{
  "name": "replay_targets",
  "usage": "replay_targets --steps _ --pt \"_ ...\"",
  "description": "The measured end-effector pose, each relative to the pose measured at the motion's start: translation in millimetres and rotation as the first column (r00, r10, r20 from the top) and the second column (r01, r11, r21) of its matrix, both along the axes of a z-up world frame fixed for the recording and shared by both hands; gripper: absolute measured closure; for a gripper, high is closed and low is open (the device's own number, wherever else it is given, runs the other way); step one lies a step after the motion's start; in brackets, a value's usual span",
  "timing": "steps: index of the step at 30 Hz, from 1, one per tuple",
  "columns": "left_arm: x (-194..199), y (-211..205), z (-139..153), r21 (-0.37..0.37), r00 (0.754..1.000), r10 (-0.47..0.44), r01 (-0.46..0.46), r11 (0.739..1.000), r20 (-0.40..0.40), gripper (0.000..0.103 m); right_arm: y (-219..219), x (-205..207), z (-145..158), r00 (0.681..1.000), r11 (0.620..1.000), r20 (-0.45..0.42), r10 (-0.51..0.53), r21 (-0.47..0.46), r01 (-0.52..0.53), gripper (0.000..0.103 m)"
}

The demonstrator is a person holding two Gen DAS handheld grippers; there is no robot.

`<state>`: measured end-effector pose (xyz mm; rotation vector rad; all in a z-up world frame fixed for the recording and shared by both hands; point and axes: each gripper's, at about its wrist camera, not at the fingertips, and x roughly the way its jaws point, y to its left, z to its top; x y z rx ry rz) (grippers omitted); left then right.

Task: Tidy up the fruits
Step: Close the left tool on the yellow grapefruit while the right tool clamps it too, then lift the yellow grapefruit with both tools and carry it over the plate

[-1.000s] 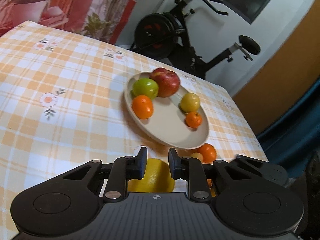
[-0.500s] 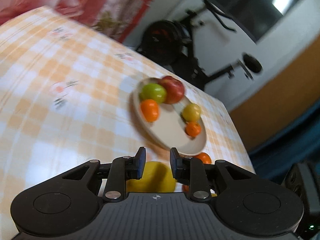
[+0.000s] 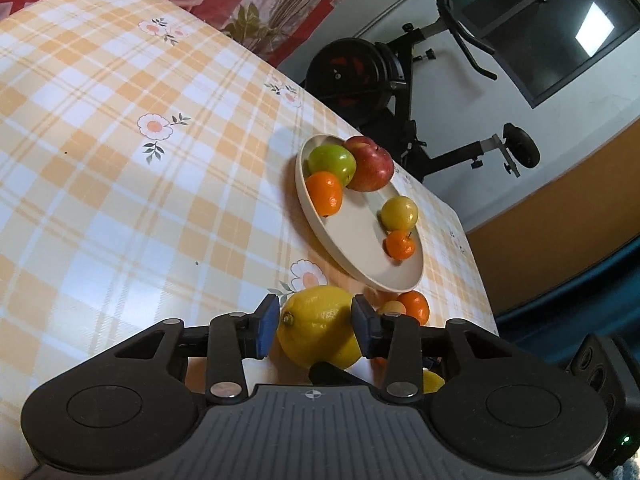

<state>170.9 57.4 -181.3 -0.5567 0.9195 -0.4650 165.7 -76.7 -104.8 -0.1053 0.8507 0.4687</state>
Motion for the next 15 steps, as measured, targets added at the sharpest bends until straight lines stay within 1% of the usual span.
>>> replay_targets --steps 6,15 --pt "1 -1 -2 -0.017 1.0 0.005 -0.005 1.0 0.007 0.062 0 -1 -1 1.0 1.0 0.0 -0.008 0.007 0.008 0.055" --pt "14 -8 -2 -0.005 1.0 0.0 0.0 1.0 0.03 0.062 1 1 -2 1.0 0.999 0.015 0.003 -0.042 -0.002 0.055"
